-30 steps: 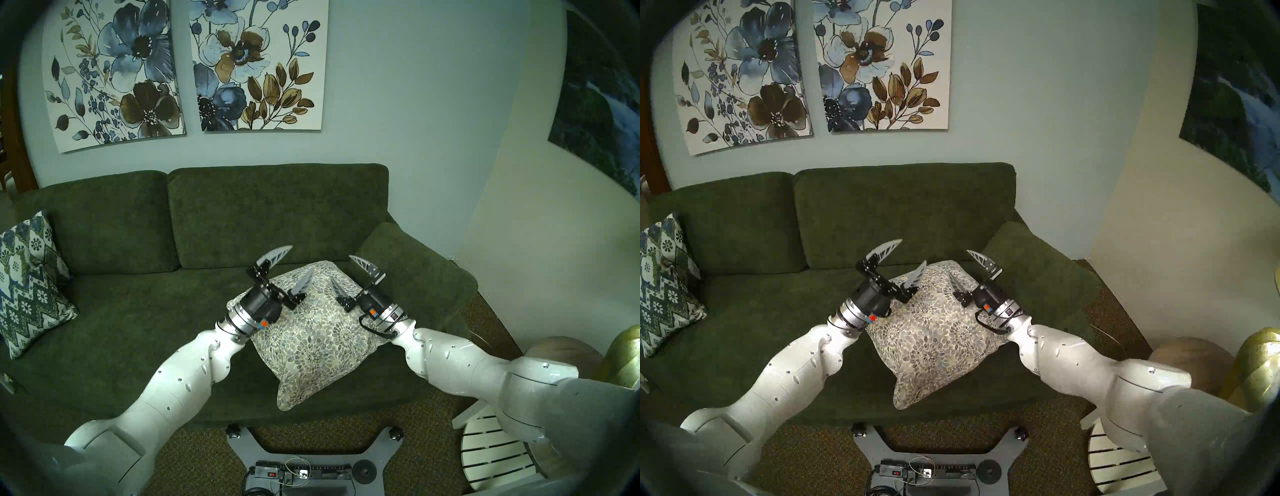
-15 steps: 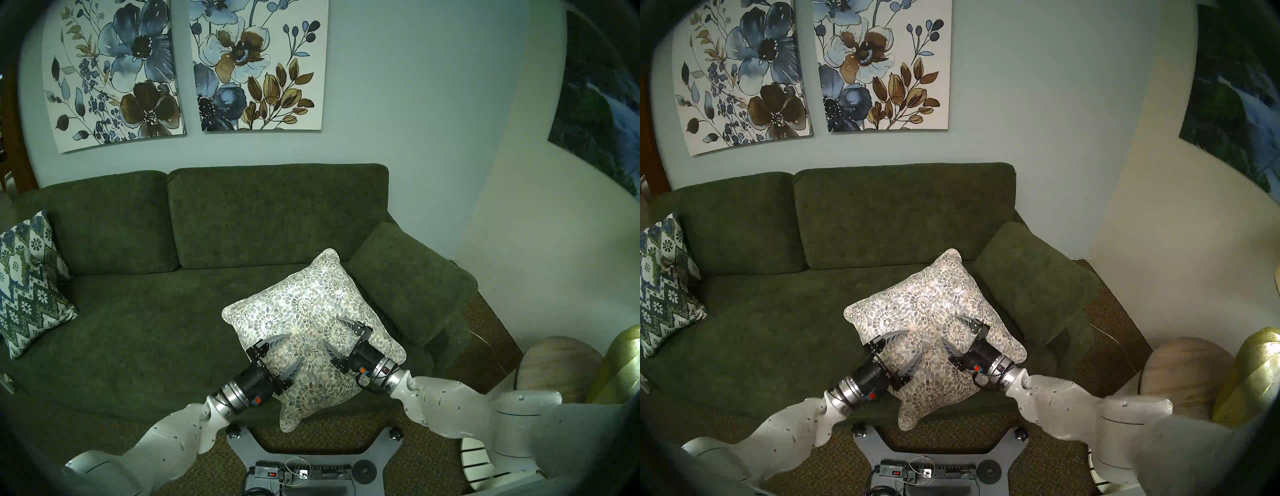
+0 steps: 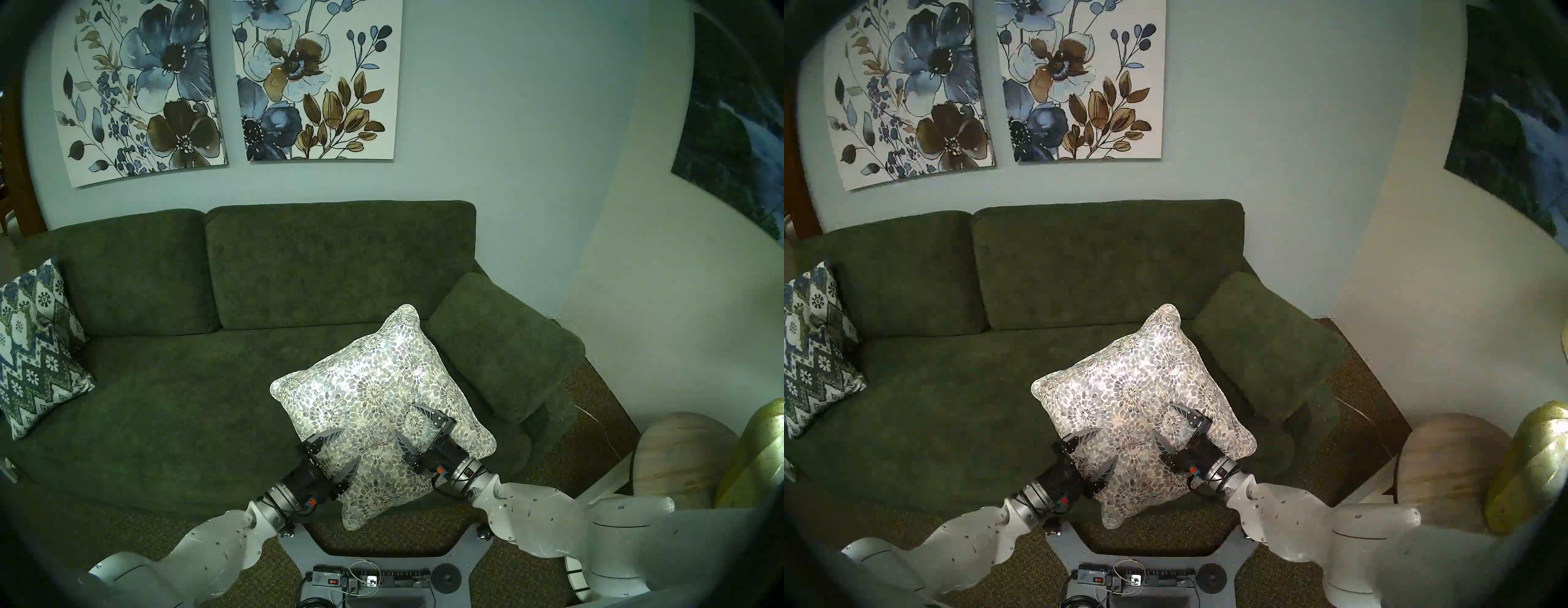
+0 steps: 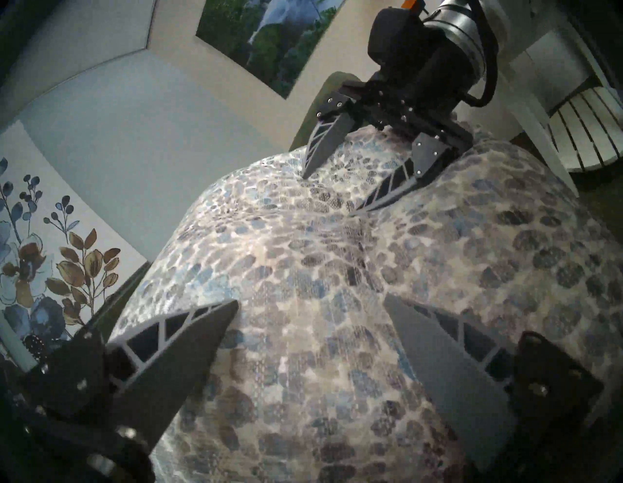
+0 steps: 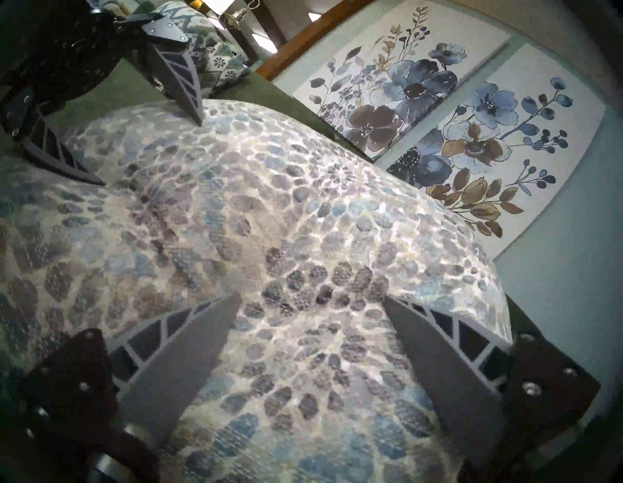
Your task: Fluff a cushion
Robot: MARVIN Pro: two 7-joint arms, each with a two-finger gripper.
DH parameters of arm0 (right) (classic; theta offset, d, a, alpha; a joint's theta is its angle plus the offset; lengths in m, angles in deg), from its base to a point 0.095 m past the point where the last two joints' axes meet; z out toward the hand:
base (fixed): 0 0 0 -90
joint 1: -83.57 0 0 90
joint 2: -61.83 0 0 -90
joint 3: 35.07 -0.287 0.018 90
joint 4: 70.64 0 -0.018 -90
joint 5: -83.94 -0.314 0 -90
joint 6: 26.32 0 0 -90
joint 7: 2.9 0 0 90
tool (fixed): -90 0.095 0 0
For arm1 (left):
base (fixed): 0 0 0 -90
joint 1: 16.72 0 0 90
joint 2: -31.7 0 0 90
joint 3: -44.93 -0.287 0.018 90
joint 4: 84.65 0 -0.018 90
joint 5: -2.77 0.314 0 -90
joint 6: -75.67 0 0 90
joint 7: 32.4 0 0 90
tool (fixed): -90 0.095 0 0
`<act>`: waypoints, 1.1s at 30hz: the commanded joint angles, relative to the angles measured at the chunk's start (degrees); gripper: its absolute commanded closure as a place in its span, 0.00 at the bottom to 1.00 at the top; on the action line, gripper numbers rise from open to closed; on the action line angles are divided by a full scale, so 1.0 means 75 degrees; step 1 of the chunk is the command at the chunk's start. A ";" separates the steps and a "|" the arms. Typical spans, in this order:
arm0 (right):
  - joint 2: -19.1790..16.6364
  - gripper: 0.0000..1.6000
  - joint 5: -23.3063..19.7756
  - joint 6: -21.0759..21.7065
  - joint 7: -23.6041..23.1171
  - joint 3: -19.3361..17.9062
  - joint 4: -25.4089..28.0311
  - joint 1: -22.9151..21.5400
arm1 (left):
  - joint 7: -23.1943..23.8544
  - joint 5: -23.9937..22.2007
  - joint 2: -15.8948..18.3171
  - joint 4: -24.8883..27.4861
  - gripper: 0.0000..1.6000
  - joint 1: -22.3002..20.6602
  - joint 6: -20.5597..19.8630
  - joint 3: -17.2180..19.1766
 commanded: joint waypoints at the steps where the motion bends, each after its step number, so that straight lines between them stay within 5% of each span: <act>1: 0.0002 0.00 -0.0042 0.0162 -0.0080 0.0074 -0.0526 0.0432 | 0.0101 -0.0130 -0.0189 -0.0463 0.00 -0.0552 -0.0135 0.0159; 6: -0.0009 0.00 -0.0065 0.0081 0.0155 0.0009 -0.0649 0.0168 | -0.0063 -0.0205 -0.0152 -0.0402 0.00 -0.0927 0.0127 0.0301; 13: -0.0132 0.00 0.0048 -0.0162 0.0771 -0.0202 -0.0006 -0.0892 | -0.0752 -0.0027 0.0078 0.0907 0.00 -0.1365 0.0328 0.0458; 33: -0.0285 0.00 0.0338 -0.0348 0.0559 -0.0660 0.1047 -0.1942 | -0.1017 0.0031 0.0371 0.3108 0.00 -0.1430 0.0328 0.0680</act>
